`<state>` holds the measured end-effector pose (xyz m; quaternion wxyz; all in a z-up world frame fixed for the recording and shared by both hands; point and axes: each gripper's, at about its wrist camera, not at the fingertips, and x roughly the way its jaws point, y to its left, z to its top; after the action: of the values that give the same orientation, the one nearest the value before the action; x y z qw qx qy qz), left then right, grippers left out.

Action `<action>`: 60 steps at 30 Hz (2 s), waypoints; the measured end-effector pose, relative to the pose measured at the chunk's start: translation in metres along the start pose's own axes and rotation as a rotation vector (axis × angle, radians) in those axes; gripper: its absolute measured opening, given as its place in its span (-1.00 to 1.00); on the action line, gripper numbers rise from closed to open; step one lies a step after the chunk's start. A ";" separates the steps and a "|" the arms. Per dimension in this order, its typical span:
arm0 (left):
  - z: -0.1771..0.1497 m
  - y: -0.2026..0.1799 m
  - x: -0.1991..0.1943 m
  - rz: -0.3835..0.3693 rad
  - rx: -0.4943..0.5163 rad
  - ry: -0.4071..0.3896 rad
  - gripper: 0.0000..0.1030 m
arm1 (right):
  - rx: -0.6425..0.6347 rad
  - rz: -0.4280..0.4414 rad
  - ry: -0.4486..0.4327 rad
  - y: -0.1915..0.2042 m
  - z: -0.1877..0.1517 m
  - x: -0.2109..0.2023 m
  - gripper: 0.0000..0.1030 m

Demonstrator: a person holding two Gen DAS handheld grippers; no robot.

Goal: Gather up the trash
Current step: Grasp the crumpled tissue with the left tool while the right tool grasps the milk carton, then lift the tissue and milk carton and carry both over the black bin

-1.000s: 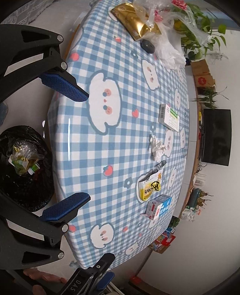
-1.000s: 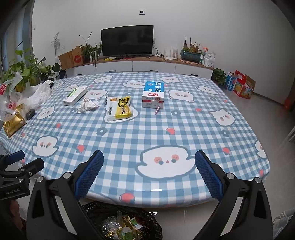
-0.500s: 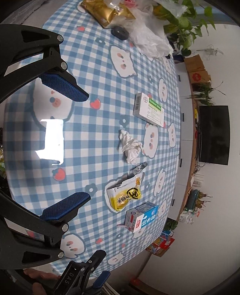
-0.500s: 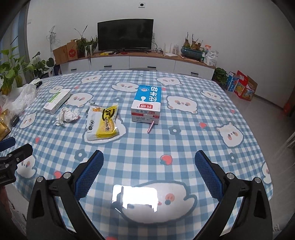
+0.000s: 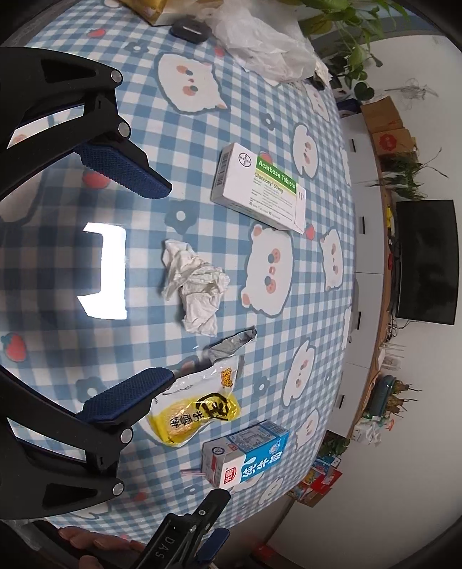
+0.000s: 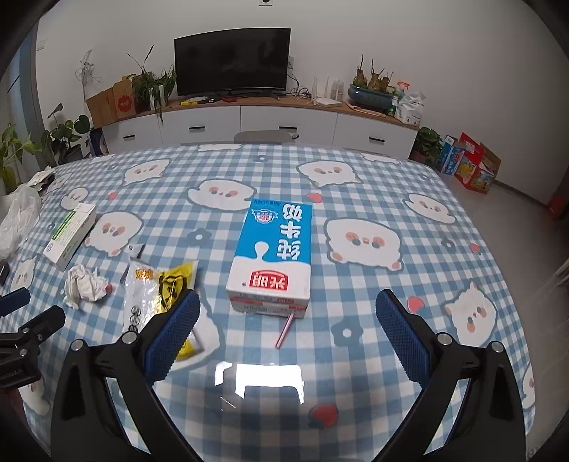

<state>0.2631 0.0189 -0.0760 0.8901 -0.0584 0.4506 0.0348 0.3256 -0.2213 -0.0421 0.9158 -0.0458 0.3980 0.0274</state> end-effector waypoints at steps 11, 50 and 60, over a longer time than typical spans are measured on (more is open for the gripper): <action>0.020 0.004 0.051 0.033 0.009 0.073 0.69 | 0.035 0.025 0.059 0.003 0.032 0.053 0.85; 0.022 -0.008 0.051 0.067 0.020 0.090 -0.71 | 0.052 0.022 0.143 0.017 0.034 0.079 0.17; 0.015 -0.016 0.026 0.046 0.014 0.072 -0.71 | 0.036 0.032 0.118 0.025 0.036 0.050 0.17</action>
<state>0.2924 0.0054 -0.0871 0.8725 -0.0430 0.4840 0.0502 0.3836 -0.1920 -0.0562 0.8909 -0.0243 0.4524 0.0323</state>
